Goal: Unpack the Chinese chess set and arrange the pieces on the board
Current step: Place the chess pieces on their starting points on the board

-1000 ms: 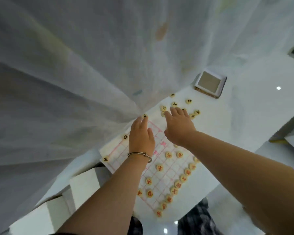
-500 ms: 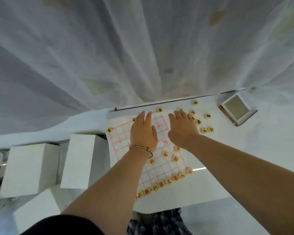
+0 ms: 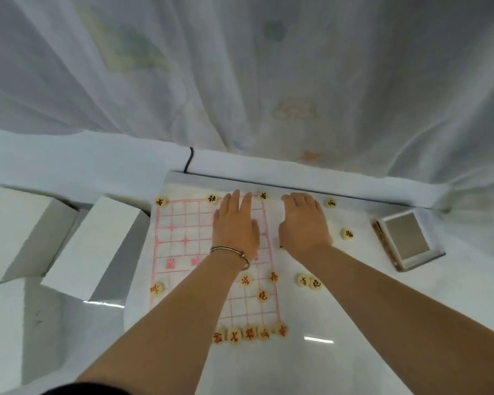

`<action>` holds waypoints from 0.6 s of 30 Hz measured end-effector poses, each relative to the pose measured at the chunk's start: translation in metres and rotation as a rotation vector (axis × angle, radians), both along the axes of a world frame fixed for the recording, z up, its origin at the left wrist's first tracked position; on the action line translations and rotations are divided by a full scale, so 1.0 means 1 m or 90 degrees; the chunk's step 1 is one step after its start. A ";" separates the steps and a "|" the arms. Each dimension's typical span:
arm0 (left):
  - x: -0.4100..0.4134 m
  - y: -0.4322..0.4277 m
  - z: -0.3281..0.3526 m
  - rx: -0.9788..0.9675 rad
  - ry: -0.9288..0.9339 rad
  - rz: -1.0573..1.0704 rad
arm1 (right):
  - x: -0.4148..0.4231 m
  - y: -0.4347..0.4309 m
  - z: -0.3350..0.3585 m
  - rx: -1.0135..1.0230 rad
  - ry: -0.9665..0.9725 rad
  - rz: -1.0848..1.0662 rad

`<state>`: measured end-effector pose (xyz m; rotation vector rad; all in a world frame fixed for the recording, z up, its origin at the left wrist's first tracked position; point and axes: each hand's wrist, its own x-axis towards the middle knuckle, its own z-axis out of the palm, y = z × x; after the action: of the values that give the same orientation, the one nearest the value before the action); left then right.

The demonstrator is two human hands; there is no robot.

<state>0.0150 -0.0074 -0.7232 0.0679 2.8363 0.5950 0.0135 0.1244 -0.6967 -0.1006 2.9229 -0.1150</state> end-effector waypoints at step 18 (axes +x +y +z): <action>-0.059 0.064 -0.044 -0.053 0.178 -0.122 | -0.075 0.080 -0.054 -0.145 0.134 0.037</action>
<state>-0.0439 0.0562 -0.7668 0.4357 3.0688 0.4551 -0.0610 0.2041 -0.7506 -0.2466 3.1015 -0.4546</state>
